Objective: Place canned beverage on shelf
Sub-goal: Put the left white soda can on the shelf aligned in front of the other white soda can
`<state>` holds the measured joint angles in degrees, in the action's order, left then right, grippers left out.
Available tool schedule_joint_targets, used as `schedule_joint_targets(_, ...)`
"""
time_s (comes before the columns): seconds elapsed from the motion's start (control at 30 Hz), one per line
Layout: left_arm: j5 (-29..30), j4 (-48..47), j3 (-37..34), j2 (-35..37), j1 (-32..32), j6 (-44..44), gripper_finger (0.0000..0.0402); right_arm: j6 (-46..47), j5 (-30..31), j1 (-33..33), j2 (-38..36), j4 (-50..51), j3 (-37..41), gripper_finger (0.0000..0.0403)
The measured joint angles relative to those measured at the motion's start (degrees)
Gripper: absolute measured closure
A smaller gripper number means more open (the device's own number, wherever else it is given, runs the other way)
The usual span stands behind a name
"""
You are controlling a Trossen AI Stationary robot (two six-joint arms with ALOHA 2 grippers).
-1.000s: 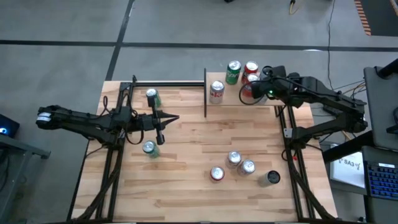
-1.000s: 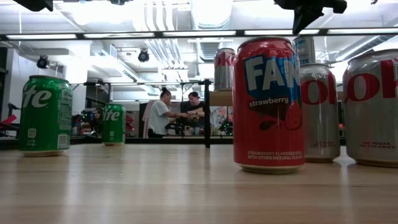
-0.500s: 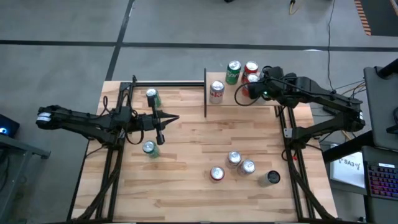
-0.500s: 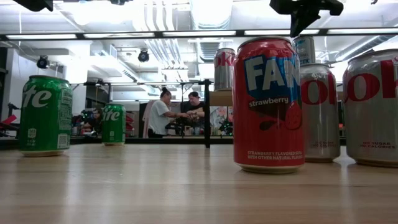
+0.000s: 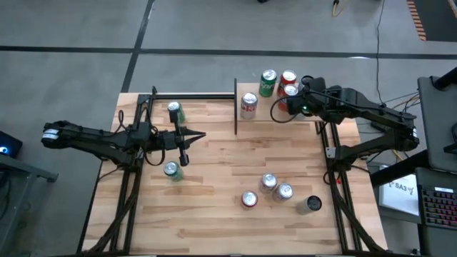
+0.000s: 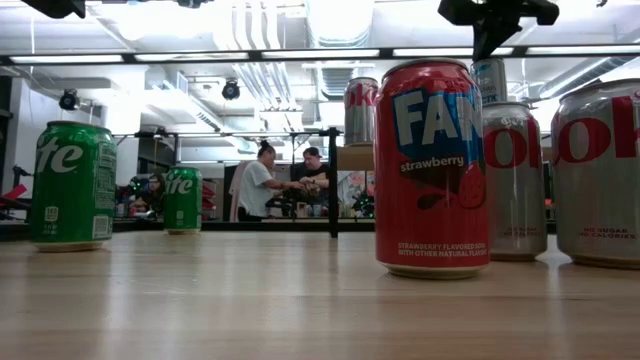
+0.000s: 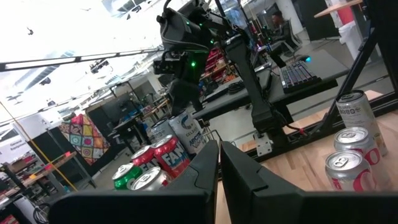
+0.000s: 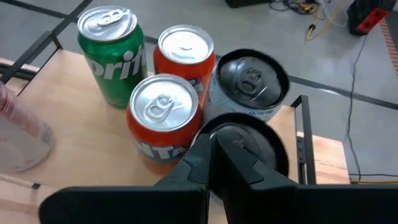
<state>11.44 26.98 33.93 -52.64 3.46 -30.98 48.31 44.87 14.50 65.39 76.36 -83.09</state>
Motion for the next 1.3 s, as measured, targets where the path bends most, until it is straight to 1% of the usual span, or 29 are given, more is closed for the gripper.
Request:
schedule_joint_targets(0.37,0.0,0.0,0.0,0.0,0.0,0.0,0.0400,-0.2,-2.3,-0.7,-0.1,0.0,0.0,0.0390)
schedule_joint_targets(0.73,0.0,0.0,0.0,0.0,0.0,0.0,0.0400,-0.3,-2.8,-0.8,-0.7,-0.5,-0.4,0.0390)
schedule_joint_targets(0.9,0.0,0.0,0.0,0.0,0.0,0.0,0.0400,-2.8,-1.4,-0.8,-0.7,-5.5,-0.8,0.0390)
schedule_joint_targets(1.07,0.0,0.0,0.0,0.0,0.0,0.0,0.0400,-5.8,-0.9,-0.8,0.9,-10.4,-0.9,0.0390)
schedule_joint_targets(1.3,0.0,0.0,0.0,0.0,0.0,0.0,0.0400,-6.4,0.0,-0.8,5.4,-10.7,-0.9,0.0390)
